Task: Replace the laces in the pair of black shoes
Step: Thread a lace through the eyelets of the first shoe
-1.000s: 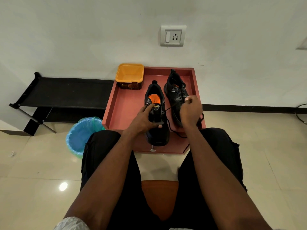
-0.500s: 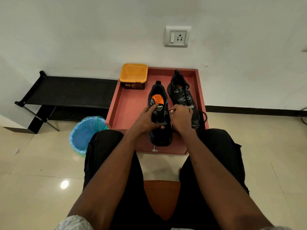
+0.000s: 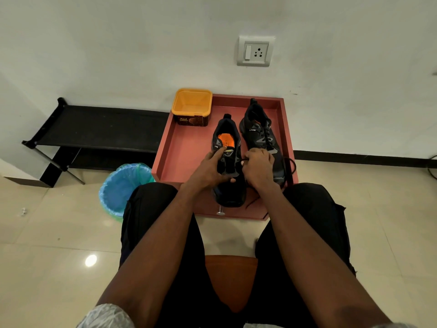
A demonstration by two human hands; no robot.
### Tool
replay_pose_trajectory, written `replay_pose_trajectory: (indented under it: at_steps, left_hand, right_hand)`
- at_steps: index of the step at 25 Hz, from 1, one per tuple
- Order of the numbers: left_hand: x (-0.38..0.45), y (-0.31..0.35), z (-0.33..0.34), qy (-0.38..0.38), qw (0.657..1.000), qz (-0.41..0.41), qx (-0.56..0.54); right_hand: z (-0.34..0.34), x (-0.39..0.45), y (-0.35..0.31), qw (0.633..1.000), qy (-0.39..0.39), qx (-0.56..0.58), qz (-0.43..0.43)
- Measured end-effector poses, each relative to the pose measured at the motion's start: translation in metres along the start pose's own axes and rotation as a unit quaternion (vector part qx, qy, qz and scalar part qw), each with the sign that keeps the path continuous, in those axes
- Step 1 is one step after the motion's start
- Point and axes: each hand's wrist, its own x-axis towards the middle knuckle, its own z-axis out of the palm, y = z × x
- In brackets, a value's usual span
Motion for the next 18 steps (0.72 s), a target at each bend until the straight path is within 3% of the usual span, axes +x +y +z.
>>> replay_pose_trajectory:
  at_steps: [7,12,15,18]
  left_hand:
    - [-0.001,0.0,0.0,-0.003,1.0,-0.007,-0.007]
    - [-0.004,0.003,-0.001,-0.005,1.0,-0.005,-0.003]
    - [-0.006,0.003,-0.002,-0.003,1.0,-0.009,0.003]
    - [-0.012,0.008,-0.008,0.016,1.0,-0.009,-0.022]
  right_hand:
    - [-0.016,0.0,0.003,0.992,0.103,-0.023,0.063]
    - [-0.017,-0.004,-0.004,0.981,0.035,0.134,0.135]
    - [-0.018,-0.007,-0.007,0.956,-0.082,0.228,0.167]
    - [-0.016,-0.006,-0.002,0.963,-0.136,0.17,0.158]
